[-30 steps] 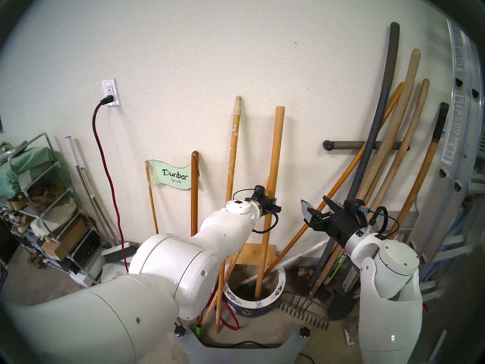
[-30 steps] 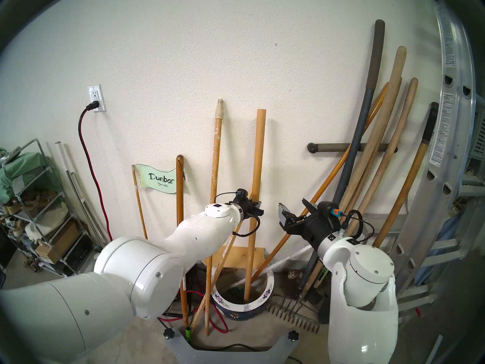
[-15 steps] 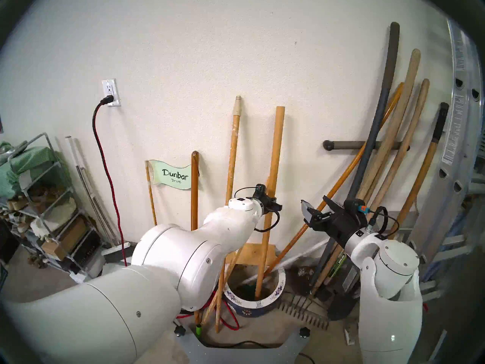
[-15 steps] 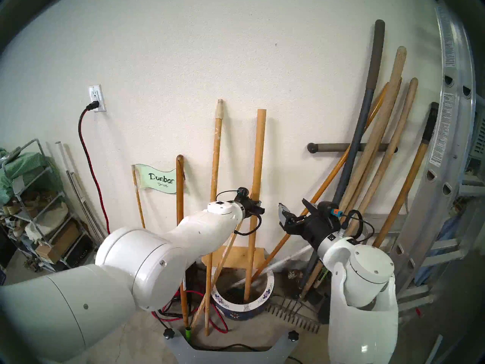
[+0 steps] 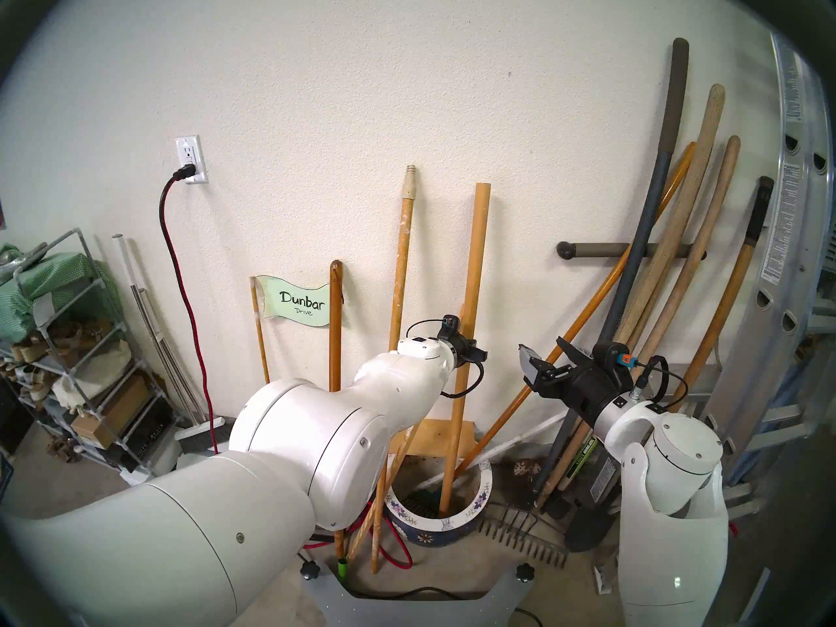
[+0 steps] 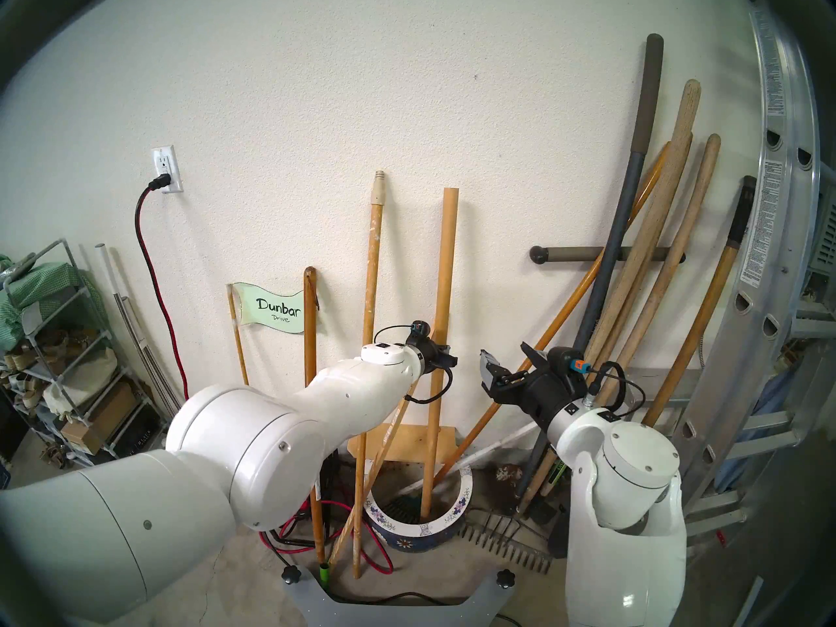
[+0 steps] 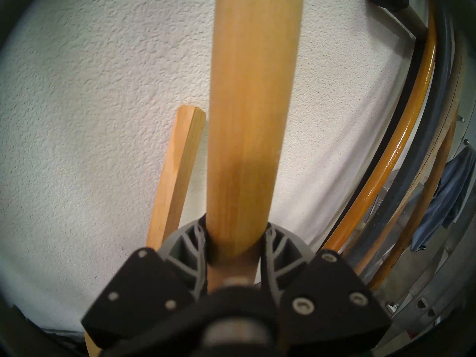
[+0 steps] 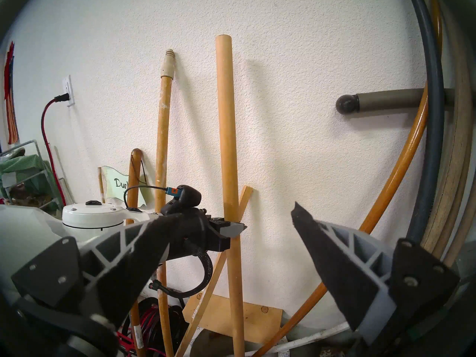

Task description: Put wooden sticks into the pot

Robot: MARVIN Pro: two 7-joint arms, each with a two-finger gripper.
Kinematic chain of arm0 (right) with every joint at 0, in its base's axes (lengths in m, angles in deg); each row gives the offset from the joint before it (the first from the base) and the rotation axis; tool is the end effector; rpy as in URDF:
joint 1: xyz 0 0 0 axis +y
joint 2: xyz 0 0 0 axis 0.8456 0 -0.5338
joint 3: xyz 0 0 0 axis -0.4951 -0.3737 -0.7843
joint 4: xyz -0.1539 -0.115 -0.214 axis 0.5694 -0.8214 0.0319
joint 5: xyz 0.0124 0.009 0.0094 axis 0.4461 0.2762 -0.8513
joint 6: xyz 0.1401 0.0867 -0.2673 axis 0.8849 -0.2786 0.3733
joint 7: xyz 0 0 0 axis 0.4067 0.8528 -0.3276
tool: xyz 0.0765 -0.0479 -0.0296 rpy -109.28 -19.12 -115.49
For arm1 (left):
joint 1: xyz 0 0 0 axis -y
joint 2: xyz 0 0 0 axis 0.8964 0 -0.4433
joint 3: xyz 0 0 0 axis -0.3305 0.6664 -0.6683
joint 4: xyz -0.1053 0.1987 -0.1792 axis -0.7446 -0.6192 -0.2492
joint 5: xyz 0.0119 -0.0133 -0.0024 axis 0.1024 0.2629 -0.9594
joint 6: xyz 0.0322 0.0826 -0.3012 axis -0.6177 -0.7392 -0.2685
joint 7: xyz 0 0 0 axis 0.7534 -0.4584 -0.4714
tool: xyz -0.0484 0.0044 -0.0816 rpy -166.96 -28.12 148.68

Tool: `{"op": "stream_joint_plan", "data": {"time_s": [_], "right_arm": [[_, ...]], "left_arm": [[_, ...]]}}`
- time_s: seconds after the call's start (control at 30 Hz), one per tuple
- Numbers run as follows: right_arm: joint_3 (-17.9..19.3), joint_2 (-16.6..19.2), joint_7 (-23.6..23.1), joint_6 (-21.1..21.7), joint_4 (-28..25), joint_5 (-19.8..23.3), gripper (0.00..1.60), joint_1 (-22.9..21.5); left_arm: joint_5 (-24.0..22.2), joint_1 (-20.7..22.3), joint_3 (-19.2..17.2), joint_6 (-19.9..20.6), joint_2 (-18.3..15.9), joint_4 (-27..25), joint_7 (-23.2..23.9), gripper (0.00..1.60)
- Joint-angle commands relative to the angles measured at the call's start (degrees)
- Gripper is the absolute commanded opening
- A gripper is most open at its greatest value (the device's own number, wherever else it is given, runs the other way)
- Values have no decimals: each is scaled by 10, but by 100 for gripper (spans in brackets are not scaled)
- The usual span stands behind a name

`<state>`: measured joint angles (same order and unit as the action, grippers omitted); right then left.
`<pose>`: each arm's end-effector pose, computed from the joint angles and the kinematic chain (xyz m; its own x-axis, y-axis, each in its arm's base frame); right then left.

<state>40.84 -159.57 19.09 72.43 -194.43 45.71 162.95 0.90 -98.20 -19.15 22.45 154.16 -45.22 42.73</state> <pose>0.3267 -0.0344 -0.2061 0.1470 -0.0593 0.9874 0.2793 -0.9551 -0.0989 0.5679 -0.2211 -0.3336 0.4225 -0.0503 0.9050 -0.4665 -0.8681 0.1695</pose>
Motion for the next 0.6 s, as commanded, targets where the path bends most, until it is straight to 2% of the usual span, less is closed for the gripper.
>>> {"op": "stream_joint_plan", "data": {"time_s": [0.0, 0.1, 0.2, 0.27, 0.37, 0.43, 0.5, 0.57], "right_arm": [[0, 1, 0, 0, 0, 0, 160, 0], [0, 1, 0, 0, 0, 0, 160, 0], [0, 1, 0, 0, 0, 0, 160, 0], [0, 1, 0, 0, 0, 0, 160, 0], [0, 1, 0, 0, 0, 0, 160, 0], [0, 1, 0, 0, 0, 0, 160, 0], [0, 1, 0, 0, 0, 0, 160, 0], [0, 1, 0, 0, 0, 0, 160, 0]], "left_arm": [[0, 10, 0, 6, 2, -4, -3, 18], [1, 11, 1, 10, 1, -4, -5, 26], [1, 12, 1, 12, 1, -4, -6, 27], [1, 11, 2, 13, 1, -5, -7, 51], [2, 12, 2, 16, 2, -5, -7, 54], [3, 13, 4, 18, 2, -5, -7, 73], [3, 13, 4, 19, 3, -5, -7, 72], [4, 13, 5, 19, 4, -6, -8, 78]]}}
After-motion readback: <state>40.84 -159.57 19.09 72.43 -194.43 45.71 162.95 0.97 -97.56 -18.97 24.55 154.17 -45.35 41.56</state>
